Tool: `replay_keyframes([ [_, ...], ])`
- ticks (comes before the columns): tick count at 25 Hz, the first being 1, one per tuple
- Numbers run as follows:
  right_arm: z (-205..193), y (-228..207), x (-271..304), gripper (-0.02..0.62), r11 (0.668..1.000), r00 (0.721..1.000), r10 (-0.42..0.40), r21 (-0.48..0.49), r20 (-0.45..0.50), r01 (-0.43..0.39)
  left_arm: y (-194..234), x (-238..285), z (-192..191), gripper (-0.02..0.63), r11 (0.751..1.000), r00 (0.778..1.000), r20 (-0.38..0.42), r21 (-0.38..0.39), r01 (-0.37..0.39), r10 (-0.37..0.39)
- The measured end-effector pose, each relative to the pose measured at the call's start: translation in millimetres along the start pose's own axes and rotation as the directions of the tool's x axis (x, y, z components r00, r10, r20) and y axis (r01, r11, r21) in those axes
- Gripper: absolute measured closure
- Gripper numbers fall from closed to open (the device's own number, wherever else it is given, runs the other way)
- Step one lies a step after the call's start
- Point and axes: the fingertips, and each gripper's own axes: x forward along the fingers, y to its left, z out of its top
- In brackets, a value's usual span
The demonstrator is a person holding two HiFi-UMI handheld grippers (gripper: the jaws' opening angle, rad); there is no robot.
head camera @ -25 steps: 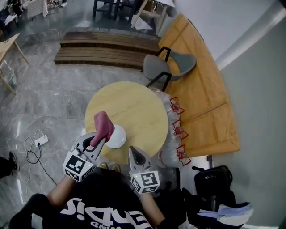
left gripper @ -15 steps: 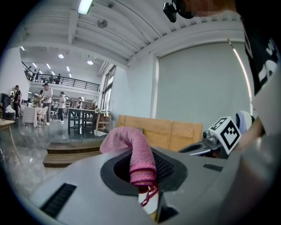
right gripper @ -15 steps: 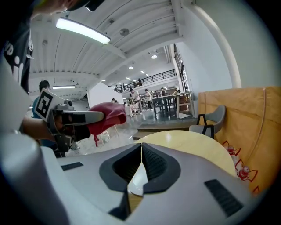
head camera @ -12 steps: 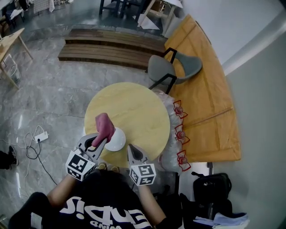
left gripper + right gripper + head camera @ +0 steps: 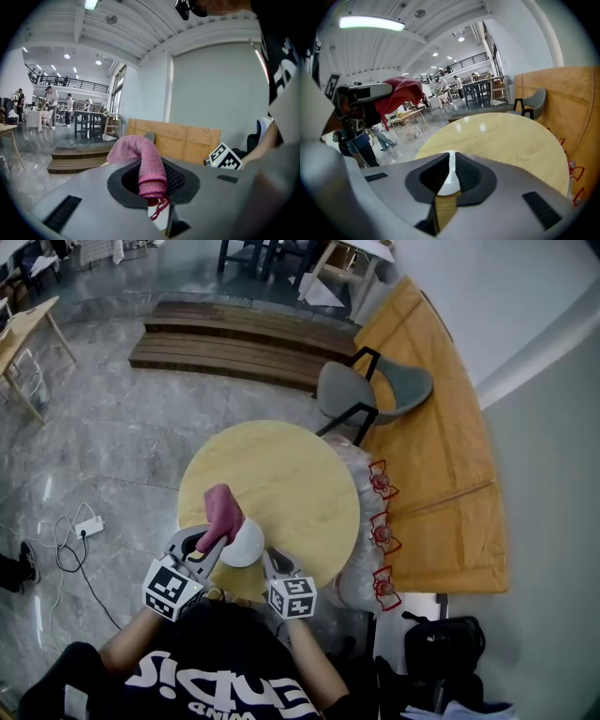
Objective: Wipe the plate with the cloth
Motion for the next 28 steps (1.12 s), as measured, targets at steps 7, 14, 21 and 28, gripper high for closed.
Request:
replay_keyframes([
  [7,-25.3,-12.9,31.0,0.516,0.998,0.997,0.01,0.07,-0.081,-0.005,9.6,8.9,-16.3,0.554,1.0,0.998,-0.06,-0.016,-0.007,0.006],
  [14,-51.0,-27.3,50.6,0.5,0.997,0.985,0.0,0.078,-0.172,0.013,18.0,14.9,-35.9,0.554,1.0,0.993,-0.112,-0.01,-0.026,0.025],
  [21,-65.2,-34.2,65.3,0.5,0.997,0.974,0.004,0.075,-0.227,0.014,21.8,19.4,-55.7,0.554,0.999,0.986,-0.16,-0.009,-0.04,0.038],
  [28,-71.9,-32.6,71.9,0.5,0.998,0.967,0.009,0.066,-0.254,0.008,26.4,23.6,-63.1,0.554,0.999,0.982,-0.183,-0.015,-0.051,0.047],
])
